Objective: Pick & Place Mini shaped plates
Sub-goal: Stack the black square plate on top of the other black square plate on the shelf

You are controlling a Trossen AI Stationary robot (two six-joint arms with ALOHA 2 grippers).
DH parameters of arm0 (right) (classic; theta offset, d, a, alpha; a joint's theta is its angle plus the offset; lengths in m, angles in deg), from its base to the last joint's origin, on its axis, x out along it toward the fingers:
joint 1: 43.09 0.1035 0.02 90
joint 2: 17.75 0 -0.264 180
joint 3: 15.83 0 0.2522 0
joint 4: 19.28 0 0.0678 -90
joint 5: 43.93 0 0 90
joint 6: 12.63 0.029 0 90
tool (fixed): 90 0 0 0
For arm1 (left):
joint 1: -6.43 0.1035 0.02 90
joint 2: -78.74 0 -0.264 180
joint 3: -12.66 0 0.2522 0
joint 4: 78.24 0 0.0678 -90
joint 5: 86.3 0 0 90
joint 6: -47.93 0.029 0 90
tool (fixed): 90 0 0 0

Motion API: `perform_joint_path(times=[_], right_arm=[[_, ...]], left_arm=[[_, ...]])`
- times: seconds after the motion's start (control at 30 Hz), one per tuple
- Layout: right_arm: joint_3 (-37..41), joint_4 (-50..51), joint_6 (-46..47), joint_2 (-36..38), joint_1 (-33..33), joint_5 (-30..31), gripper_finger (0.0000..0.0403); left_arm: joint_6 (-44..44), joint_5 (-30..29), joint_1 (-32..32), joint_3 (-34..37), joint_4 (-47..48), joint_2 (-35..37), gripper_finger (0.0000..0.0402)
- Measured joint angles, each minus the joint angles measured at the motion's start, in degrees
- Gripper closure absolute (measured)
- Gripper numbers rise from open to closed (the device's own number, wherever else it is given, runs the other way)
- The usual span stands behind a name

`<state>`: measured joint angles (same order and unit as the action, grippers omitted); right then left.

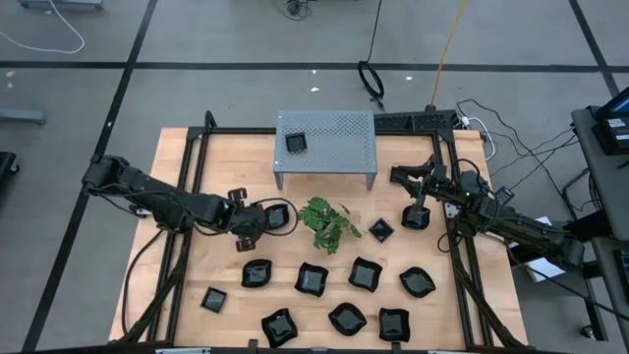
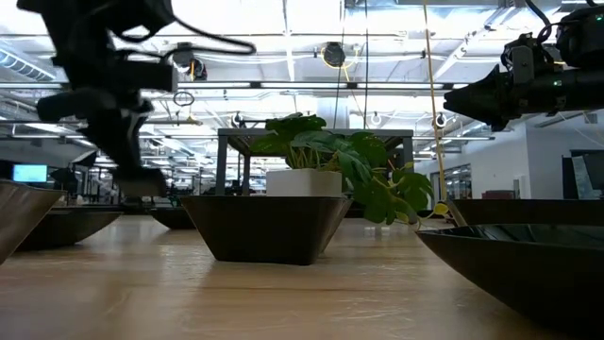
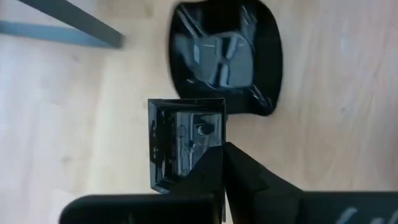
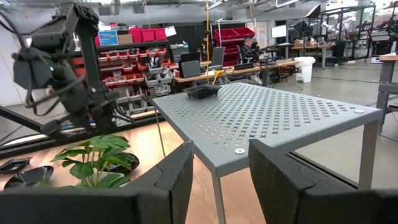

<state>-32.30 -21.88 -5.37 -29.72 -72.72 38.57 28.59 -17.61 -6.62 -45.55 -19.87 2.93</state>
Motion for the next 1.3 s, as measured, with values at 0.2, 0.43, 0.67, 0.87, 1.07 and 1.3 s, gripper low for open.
perform_joint_path(times=[0.2, 0.43, 0.67, 0.87, 1.07, 1.3], right_arm=[[0.0, 0.0, 0.0, 0.0, 0.0, 0.0, 0.0261], [0.0, 0.0, 0.0, 0.0, 0.0, 0.0, 0.0261], [0.0, 0.0, 0.0, 0.0, 0.0, 0.0, 0.0261], [0.0, 0.0, 0.0, 0.0, 0.0, 0.0, 0.0261], [0.0, 0.1, 0.0, -0.2, 0.0, 0.0, 0.0261], [0.0, 0.5, 0.0, -0.6, 0.0, 0.0, 0.0261]], left_arm=[[1.1, -6.8, 0.0, -6.9, 4.8, 0.0, 0.0386], [10.2, -16.7, -0.1, -16.0, 4.8, 0.0, 0.0394], [25.9, -23.2, 4.3, -19.1, -8.4, 0.1, 0.0397], [38.9, -16.6, 12.2, -18.4, -24.6, -1.4, 0.0395], [43.7, -9.8, 20.7, -18.3, -32.5, -5.6, 0.0390], [43.7, -9.2, 26.3, -18.4, -36.6, -11.0, 0.0393]])
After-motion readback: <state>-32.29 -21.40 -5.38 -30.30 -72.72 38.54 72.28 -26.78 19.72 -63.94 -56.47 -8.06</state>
